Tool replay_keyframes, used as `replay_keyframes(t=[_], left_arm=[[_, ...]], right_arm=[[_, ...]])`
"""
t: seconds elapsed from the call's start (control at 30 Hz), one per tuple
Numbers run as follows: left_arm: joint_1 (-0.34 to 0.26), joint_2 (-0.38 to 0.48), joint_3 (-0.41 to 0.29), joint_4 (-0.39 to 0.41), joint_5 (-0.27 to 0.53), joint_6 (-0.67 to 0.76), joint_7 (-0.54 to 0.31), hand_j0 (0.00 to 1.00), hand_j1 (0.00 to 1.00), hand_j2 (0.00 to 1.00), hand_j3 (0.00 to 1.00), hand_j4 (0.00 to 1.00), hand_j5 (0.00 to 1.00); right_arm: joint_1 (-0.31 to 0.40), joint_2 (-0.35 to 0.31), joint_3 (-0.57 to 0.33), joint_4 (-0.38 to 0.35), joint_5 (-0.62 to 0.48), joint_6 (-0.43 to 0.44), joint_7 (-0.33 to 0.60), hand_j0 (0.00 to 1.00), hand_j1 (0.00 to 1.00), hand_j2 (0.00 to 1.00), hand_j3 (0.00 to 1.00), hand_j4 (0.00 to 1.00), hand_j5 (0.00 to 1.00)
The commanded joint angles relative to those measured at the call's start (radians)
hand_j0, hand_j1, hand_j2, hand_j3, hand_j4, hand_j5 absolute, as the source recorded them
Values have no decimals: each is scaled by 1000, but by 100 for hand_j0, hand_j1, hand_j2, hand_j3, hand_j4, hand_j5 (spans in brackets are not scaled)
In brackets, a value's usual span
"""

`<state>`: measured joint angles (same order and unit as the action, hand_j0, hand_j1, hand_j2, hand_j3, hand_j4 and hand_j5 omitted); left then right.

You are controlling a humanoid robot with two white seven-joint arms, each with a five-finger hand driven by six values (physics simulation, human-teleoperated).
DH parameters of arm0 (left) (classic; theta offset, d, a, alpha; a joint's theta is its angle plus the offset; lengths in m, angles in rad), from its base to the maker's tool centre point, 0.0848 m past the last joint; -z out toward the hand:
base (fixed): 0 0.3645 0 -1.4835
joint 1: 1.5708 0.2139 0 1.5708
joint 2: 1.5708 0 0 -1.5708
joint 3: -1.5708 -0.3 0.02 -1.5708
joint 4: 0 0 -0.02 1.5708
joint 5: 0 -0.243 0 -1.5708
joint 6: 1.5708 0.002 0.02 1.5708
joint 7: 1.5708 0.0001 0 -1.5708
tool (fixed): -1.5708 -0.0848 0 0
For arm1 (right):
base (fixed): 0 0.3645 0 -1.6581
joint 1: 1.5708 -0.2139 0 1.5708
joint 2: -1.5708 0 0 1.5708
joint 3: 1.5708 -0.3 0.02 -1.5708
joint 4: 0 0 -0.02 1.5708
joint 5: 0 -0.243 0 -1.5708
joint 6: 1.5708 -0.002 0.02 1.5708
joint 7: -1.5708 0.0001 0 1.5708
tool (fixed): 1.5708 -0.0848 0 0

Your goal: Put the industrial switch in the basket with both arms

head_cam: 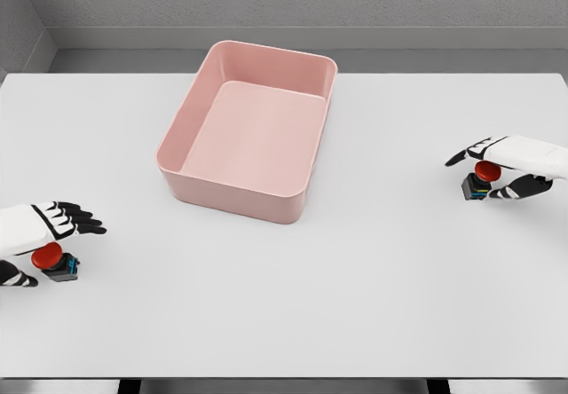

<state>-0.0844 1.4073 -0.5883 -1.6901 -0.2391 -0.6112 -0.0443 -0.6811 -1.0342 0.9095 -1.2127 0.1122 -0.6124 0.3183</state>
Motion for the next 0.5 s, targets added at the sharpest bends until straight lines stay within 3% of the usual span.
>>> replay_keyframes(t=[0.0, 0.47], left_arm=[[0, -5, 1, 1, 4, 0, 1, 100, 100, 100, 100, 100, 100], [9, -28, 19, 66, -78, 0, 41, 100, 100, 100, 100, 100, 100]], right_arm=[[0, -1, -3, 1, -6, 2, 1, 72, 72, 72, 72, 72, 72], [0, -1, -3, 13, -5, 2, 7, 54, 54, 54, 54, 54, 54]])
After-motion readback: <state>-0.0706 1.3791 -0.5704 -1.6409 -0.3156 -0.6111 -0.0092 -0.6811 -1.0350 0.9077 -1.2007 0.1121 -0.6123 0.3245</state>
